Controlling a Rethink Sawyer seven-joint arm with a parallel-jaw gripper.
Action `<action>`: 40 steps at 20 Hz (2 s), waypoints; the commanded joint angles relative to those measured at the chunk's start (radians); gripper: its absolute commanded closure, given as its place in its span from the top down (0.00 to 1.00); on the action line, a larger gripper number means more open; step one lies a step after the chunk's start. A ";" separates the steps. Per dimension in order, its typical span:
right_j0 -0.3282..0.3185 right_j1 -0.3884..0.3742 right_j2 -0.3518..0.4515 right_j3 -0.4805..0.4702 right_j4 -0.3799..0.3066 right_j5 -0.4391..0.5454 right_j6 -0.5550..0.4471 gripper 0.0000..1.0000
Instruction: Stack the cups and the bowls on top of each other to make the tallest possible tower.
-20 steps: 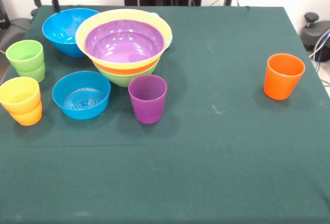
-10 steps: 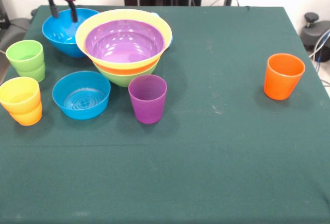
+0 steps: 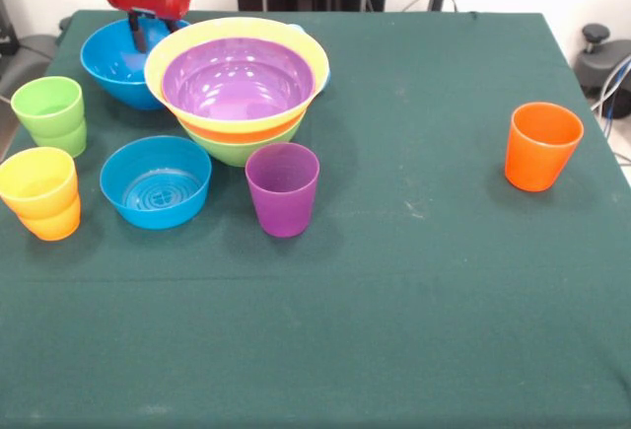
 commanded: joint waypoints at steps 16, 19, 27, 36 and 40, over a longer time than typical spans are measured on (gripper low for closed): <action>-0.026 -0.160 0.016 0.087 0.069 0.057 -0.063 1.00; -0.022 -0.155 0.012 0.083 0.064 0.050 -0.060 1.00; -0.013 -0.086 0.000 0.028 0.029 0.021 -0.051 1.00; -0.004 -0.017 -0.027 -0.019 -0.011 -0.020 -0.037 1.00; -0.004 0.007 -0.037 -0.031 -0.019 -0.033 -0.039 1.00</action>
